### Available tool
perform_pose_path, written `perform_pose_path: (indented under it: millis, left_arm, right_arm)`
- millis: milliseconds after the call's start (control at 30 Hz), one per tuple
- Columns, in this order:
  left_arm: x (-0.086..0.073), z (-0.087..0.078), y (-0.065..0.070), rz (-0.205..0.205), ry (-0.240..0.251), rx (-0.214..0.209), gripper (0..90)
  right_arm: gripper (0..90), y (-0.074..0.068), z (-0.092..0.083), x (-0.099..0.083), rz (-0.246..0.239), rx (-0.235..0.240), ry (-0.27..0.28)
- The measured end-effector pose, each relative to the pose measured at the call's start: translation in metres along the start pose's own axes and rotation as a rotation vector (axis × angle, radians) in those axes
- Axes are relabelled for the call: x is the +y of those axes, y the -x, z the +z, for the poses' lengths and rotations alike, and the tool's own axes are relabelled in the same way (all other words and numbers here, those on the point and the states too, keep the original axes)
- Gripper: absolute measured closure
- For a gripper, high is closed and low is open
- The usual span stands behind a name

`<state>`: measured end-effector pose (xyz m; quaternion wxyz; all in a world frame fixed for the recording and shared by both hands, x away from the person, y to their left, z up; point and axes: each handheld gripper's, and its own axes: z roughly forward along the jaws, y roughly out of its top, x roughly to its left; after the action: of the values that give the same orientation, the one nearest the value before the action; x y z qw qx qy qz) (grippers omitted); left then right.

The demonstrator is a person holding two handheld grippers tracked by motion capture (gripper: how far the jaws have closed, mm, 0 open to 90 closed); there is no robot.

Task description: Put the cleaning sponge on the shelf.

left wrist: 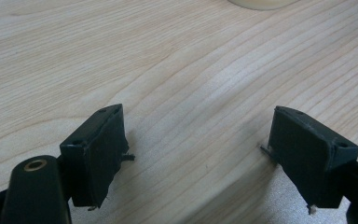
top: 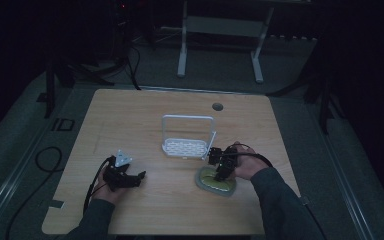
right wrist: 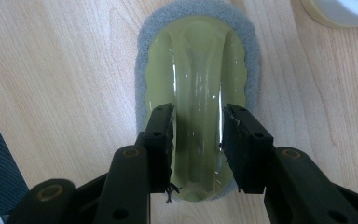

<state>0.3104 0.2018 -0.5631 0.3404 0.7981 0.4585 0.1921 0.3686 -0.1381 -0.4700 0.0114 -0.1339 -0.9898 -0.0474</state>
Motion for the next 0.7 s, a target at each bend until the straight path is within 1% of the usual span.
perform_pose_path:
  millis: [300,433,700]
  left_arm:
    - [0.0000,-0.0001,-0.0001,0.001,-0.001,0.000,19.2]
    - [0.0000,-0.0001,-0.0001,0.002,-0.001,0.000,19.2]
    - [0.0000,0.0000,0.0000,0.000,0.000,0.000,19.2]
  right_arm:
    - [65.8,0.0020,0.0048,0.0008,0.004,0.021,-0.036]
    - [69.9,0.0026,0.0059,0.0013,-0.004,0.020,-0.039]
    - [71.0,0.0001,0.0039,0.0043,-0.025,-0.001,-0.047]
